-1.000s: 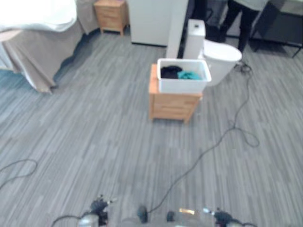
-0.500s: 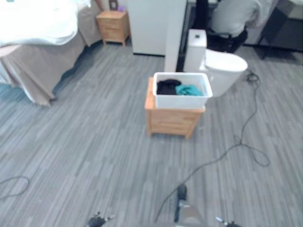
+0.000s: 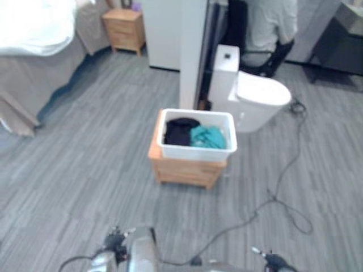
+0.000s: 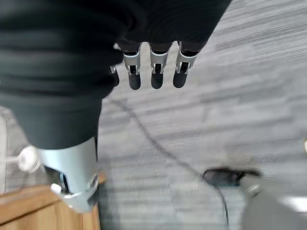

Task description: Grab the laundry basket,head to the washer,open it,put in the laundry and shut it.

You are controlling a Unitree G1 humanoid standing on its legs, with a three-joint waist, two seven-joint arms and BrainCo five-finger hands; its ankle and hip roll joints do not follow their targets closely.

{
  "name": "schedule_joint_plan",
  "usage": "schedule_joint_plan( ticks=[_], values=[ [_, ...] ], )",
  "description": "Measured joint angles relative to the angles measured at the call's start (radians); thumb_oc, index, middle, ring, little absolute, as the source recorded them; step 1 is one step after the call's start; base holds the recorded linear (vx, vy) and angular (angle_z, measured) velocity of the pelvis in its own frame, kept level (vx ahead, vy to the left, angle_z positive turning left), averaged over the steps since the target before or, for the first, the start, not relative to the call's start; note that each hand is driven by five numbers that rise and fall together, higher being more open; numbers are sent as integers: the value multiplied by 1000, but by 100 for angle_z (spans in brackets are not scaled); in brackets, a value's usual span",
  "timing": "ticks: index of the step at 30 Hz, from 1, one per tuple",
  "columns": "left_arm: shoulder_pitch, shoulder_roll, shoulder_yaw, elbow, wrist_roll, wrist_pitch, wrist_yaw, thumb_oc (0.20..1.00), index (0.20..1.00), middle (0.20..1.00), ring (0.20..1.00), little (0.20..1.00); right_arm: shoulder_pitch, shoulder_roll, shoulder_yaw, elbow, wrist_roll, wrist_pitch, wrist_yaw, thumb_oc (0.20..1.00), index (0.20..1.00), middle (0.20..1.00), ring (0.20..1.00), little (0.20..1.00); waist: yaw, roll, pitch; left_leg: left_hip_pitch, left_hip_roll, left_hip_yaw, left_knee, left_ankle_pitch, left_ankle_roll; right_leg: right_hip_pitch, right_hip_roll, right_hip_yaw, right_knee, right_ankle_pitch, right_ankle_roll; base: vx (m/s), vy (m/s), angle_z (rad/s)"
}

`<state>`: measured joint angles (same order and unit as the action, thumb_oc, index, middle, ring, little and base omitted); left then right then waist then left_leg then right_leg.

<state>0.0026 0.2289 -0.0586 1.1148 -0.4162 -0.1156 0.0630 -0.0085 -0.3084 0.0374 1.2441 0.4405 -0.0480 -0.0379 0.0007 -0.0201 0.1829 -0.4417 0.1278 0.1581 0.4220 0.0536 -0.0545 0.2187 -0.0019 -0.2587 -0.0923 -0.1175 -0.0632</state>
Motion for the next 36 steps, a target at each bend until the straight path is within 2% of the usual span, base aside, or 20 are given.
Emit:
schedule_joint_plan(
  ticks=[3, 4, 5, 6, 7, 9, 11, 12, 13, 15, 16, 17, 18, 20, 22, 23, 24, 30, 34, 36],
  values=[
    [15, -4, 0, 21, 1, 4, 0, 1000, 1000, 1000, 1000, 1000, -4, 5, 14, 34, -5, 1, -1, 1000, 1000, 1000, 1000, 1000, 7, -8, -1, 93, -121, -32, -279, 18, 19, 80, -9, 17, 7, -66, 54, 416, 86, -25],
    [17, -9, 0, 22, 1, 4, 0, 1000, 1000, 1000, 1000, 1000, -2, 0, 14, 46, -5, 2, -2, 1000, 1000, 1000, 1000, 1000, 13, -8, -3, 127, -138, -44, -325, 2, 30, 97, -8, 27, 7, -87, 68, 448, 126, -38],
    [33, 2, 13, 35, 1, 8, 1, 1000, 1000, 1000, 1000, 1000, -12, 12, 12, 69, -7, 4, -1, 1000, 1000, 1000, 1000, 1000, 25, -43, -6, 183, -169, -55, -350, 64, 100, 135, -23, 71, 15, -103, 87, 422, 124, -48],
    [36, 10, 11, 30, 1, 10, 0, 1000, 1000, 1000, 1000, 1000, -11, 19, -1, 67, -7, -2, 0, 1000, 1000, 1000, 1000, 1000, 26, -55, -11, 212, -173, -58, -354, 82, 121, 141, -31, 61, 48, -85, 105, 382, 128, -38],
    [36, 25, 8, 24, 1, 13, -2, 1000, 1000, 1000, 1000, 1000, -3, 29, -22, 76, -7, -2, 0, 1000, 1000, 1000, 1000, 1000, 25, -77, -17, 246, -185, -55, -351, 74, 124, 168, -45, 61, 60, -64, 99, 225, 110, -9],
    [39, 46, 32, -27, -2, 14, 2, 1000, 1000, 1000, 1000, 1000, 22, 34, -49, 82, -6, -3, 0, 1000, 1000, 1000, 1000, 1000, 39, -88, -34, 310, -195, -54, -367, 34, 134, 135, -70, 72, 217, -66, 98, 146, 92, -6],
    [45, 72, 34, -114, -11, 11, 2, 1000, 1000, 1000, 1000, 1000, 33, 33, -63, 78, -5, -4, 0, 1000, 1000, 1000, 1000, 1000, 42, -75, -36, 358, -185, -66, -412, 29, 136, 27, -72, 99, 449, -95, 137, 100, 12, 1],
    [5, 108, 29, -119, -20, -3, 5, 1000, 1000, 1000, 1000, 1000, 33, 30, -62, 78, -4, -2, -1, 1000, 1000, 1000, 1000, 1000, 49, -66, -35, 391, -187, -71, -453, 34, 118, -100, -81, 132, 559, -136, 164, 136, -50, -6],
    [-9, 111, 26, -117, -21, -4, 13, 1000, 1000, 1000, 1000, 1000, 20, 26, -63, 78, -4, -3, -1, 1000, 1000, 1000, 1000, 1000, 53, -53, -32, 403, -186, -61, -475, 40, 119, -157, -95, 105, 572, -154, 160, 142, -100, -8],
    [-33, 114, 29, -106, -23, -10, 26, 1000, 1000, 1000, 1000, 1000, 11, 21, -62, 76, -4, -2, -1, 1000, 1000, 1000, 1000, 1000, 50, -23, -21, 416, -185, -61, -485, 42, 117, -230, -117, 78, 505, -152, 154, 132, -100, 3],
    [-61, 101, 21, -83, -31, -9, 31, 1000, 1000, 1000, 1000, 1000, 16, 20, -64, 87, -4, 1, 0, 1000, 1000, 1000, 1000, 1000, 39, 13, -21, 434, -188, -80, -509, 33, 120, -277, -157, 26, 358, -100, 146, 147, -94, 38],
    [-61, 96, 21, -82, -35, -10, 32, 1000, 1000, 1000, 1000, 1000, 20, 25, -63, 88, -4, 5, 0, 1000, 1000, 1000, 1000, 1000, 31, 25, -14, 441, -191, -90, -506, 26, 129, -276, -173, 26, 299, -67, 153, 228, -120, 56],
    [-48, 91, 20, -87, -38, -14, 32, 1000, 1000, 1000, 1000, 1000, 40, 39, -66, 99, -3, 16, 2, 1000, 1000, 1000, 1000, 1000, 39, 27, -16, 467, -197, -92, -509, 6, 130, -273, -198, 25, 243, -14, 152, 172, -76, 34],
    [-9, 88, 21, -95, -38, -14, 33, 1000, 1000, 1000, 1000, 1000, 51, 47, -69, 123, -3, 24, 5, 1000, 1000, 1000, 1000, 1000, 48, 16, -35, 485, -201, -89, -507, -19, 126, -265, -211, 13, 211, 27, 158, 92, -45, -3],
    [63, 90, 21, -97, -38, -6, 32, 1000, 1000, 1000, 1000, 1000, 71, 47, -72, 126, -3, 28, 8, 1000, 1000, 1000, 1000, 1000, 52, -19, -64, 506, -216, -99, -508, -39, 109, -207, -209, -19, 112, 106, 153, 159, -103, 4],
    [75, 86, 20, -98, -38, -5, 31, 1000, 1000, 1000, 1000, 1000, 75, 47, -75, 132, -3, 30, 8, 1000, 1000, 1000, 1000, 1000, 52, -29, -70, 513, -217, -107, -506, -42, 105, -179, -205, -34, 65, 160, 156, 118, -82, 26],
    [96, 77, 16, -113, -39, -4, 29, 1000, 1000, 1000, 1000, 1000, 77, 46, -75, 147, -4, 31, 8, 1000, 1000, 1000, 1000, 1000, 55, -33, -74, 517, -209, -124, -507, -54, 87, -139, -192, -56, 15, 184, 165, 121, -89, 33],
    [145, 53, -42, -277, -38, 21, -12, 1000, 1000, 1000, 1000, 1000, 83, 7, -116, 164, -9, 58, 23, 1000, 1000, 1000, 1000, 1000, 60, -19, -80, 514, -166, -141, -483, -67, 69, -105, -145, -84, 5, 156, 136, 69, -52, 20],
    [188, 92, -46, -573, -46, 54, -56, 1000, 1000, 1000, 1000, 1000, 85, -41, -197, 234, -20, 98, 36, 1000, 1000, 1000, 1000, 1000, 60, 5, -78, 520, -158, -166, -492, -68, 66, -90, -134, -97, 2, 149, 128, 41, -28, 20],
    [213, 132, -33, -670, -59, 66, -72, 1000, 1000, 1000, 1000, 1000, 100, -59, -216, 235, -49, 118, 43, 1000, 1000, 1000, 1000, 1000, 61, 17, -74, 537, -160, -164, -520, -62, 59, -89, -138, -93, -2, 137, 140, 44, -24, -5]
  ],
)
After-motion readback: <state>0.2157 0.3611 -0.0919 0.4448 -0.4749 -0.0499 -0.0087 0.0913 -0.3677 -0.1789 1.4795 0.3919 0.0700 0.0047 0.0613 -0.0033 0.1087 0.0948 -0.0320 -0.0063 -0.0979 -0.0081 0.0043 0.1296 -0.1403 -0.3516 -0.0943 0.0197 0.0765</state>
